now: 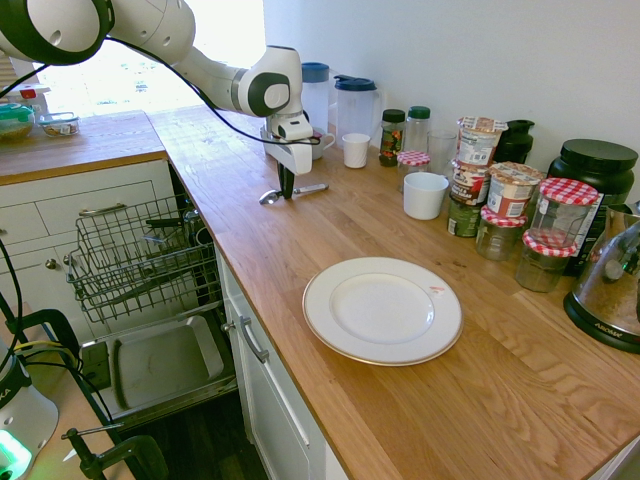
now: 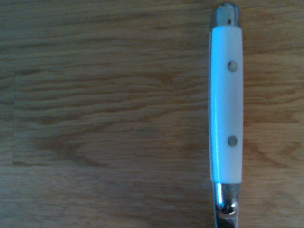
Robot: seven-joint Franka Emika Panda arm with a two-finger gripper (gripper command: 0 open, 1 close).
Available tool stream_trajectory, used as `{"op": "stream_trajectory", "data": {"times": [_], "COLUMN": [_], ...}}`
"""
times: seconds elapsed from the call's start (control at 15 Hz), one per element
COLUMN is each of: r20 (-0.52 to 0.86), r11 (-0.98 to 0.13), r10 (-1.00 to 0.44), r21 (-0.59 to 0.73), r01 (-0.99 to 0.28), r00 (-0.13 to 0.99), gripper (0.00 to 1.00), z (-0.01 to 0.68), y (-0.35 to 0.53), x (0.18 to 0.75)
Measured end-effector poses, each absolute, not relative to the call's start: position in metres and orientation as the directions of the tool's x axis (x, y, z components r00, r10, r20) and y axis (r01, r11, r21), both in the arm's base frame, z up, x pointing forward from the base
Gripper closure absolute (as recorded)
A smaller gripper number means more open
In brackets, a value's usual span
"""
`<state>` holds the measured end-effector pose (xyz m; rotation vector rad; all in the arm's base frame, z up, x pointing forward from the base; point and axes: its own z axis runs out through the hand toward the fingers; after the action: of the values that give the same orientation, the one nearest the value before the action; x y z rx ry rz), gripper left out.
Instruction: Put the spoon in the dishwasher
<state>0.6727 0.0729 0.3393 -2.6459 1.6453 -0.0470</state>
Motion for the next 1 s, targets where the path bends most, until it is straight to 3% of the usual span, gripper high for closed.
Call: {"op": "stream_trajectory", "data": {"times": [0.27,0.67,1.0], "r20": [0.023,0.025,0.067], "r11": [-0.472,-0.461,-0.44], "r10": [-0.881,-0.887,-0.898], "r21": [-0.063,-0.111,-0.113], "r01": [-0.879,-0.88,-0.891], "r00": [0.472,0.462,0.435], "gripper": [1.0,1.0,1.0], "z": [0.377,0.429,0.372], "y": [0.096,0.222,0.296], "x": [0.646,0.529,0.445]}}
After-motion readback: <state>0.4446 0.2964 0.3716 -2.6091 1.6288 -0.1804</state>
